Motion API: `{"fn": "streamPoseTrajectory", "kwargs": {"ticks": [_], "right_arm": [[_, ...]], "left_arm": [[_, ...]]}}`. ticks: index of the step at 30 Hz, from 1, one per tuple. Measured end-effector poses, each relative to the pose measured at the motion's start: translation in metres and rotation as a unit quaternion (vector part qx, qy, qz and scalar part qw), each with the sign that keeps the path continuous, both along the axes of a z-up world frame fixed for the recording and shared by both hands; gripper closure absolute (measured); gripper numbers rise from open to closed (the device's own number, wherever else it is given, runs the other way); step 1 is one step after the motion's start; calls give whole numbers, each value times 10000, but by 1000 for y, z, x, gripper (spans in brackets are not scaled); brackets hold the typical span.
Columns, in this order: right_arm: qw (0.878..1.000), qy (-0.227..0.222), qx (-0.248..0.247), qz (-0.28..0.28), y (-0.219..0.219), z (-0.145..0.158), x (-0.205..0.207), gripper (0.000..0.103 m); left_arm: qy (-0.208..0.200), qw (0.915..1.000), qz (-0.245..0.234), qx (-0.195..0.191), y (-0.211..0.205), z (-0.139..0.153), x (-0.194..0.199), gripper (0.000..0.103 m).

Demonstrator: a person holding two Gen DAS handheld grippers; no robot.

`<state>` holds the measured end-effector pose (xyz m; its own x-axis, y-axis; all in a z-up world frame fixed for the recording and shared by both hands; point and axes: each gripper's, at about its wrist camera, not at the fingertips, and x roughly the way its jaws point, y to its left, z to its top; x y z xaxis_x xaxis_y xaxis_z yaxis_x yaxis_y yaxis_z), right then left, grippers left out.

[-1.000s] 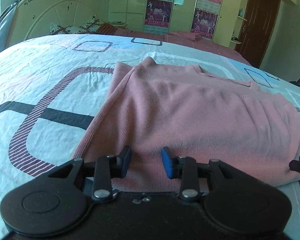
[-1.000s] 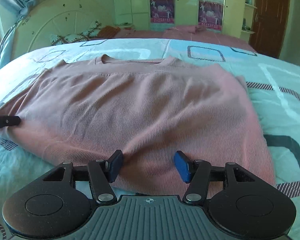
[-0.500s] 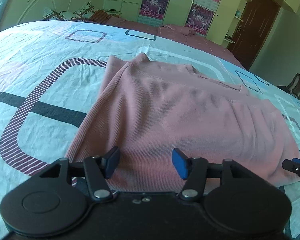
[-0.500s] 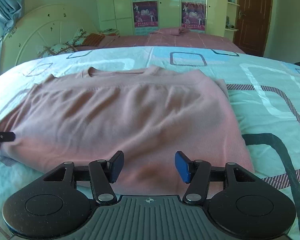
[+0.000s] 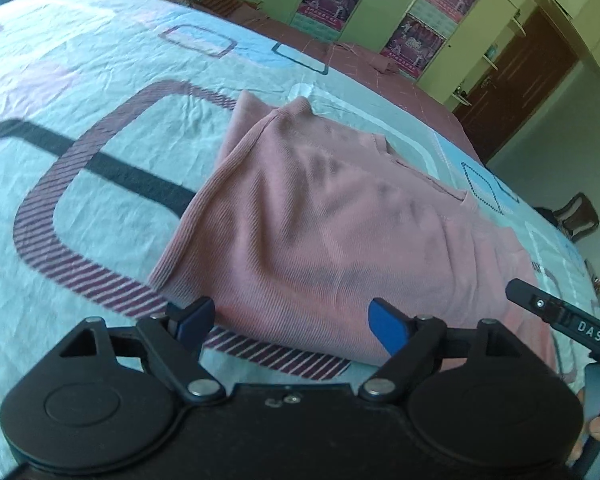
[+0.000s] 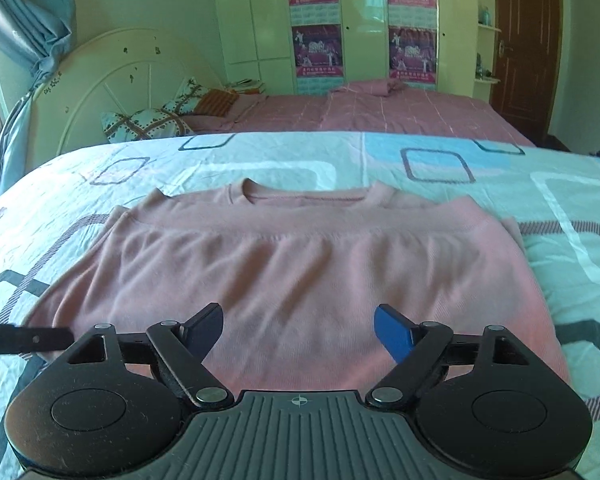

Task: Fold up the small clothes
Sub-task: 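Grasp the side edge of the folded sweatshirt with the left gripper, then lift the side with the left gripper and fold it toward the middle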

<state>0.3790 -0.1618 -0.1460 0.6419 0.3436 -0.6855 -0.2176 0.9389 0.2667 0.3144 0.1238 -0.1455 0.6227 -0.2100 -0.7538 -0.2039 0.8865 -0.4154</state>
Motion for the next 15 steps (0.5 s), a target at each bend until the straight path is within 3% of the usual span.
{"fn": "streamPoseTrajectory", "kwargs": {"ticks": [4,9,12,15], "right_arm": [[10000,4,92,38,14,0,9,21],[10000,44,2,-8,33,-12,26,22],[9998,74,-154,85,44,-21,33,30],[9998,107,-171,-73,47,-28,40,30]], "left_arm": [[99,9936,426,-1037,20,-15,-21,22],[-139,9706,748,-2282,32,-45,-8,25],[-448,9602,987,-2573,35,-56,11,26],[-677,9592,1031,-2546,31,-60,35,32]]}}
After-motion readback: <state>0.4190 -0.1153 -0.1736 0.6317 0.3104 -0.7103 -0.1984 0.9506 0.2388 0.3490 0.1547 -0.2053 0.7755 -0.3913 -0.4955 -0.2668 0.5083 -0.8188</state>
